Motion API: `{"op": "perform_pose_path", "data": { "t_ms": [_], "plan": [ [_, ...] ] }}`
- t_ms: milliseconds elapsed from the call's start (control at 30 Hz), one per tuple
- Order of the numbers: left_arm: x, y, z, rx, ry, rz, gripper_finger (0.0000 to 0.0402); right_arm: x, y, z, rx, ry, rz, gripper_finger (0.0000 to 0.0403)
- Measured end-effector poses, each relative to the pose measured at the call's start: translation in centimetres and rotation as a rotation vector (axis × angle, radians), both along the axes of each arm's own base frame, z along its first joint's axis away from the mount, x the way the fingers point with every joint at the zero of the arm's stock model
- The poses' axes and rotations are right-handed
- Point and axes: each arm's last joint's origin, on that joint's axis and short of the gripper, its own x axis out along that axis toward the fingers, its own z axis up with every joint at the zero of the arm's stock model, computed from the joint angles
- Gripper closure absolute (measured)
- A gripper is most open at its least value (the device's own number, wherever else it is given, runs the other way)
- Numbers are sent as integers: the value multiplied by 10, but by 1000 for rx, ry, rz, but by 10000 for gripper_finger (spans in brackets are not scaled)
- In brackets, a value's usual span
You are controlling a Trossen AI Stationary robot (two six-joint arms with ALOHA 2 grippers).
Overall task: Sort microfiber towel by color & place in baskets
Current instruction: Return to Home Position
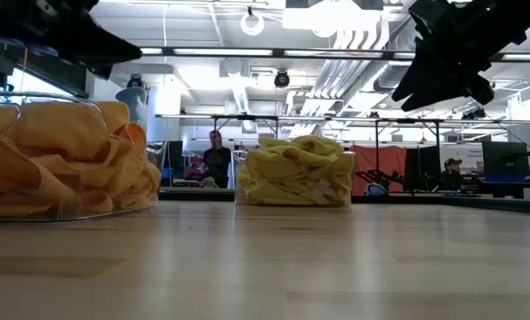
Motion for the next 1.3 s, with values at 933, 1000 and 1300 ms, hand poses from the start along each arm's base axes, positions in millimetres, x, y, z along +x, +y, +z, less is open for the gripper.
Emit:
{"op": "perform_pose_path", "data": {
  "t_ms": [933,1000,1300],
  "plan": [
    [-24,4,-53,32,-173,-44,401,0,-3,-2,-73,110,111,288],
    [-23,4,-54,7,-171,-46,401,-2,-3,-4,-70,136,120,305],
    [-23,4,-54,-24,-174,-42,401,-7,-3,-14,-188,314,321,391]
  ]
}}
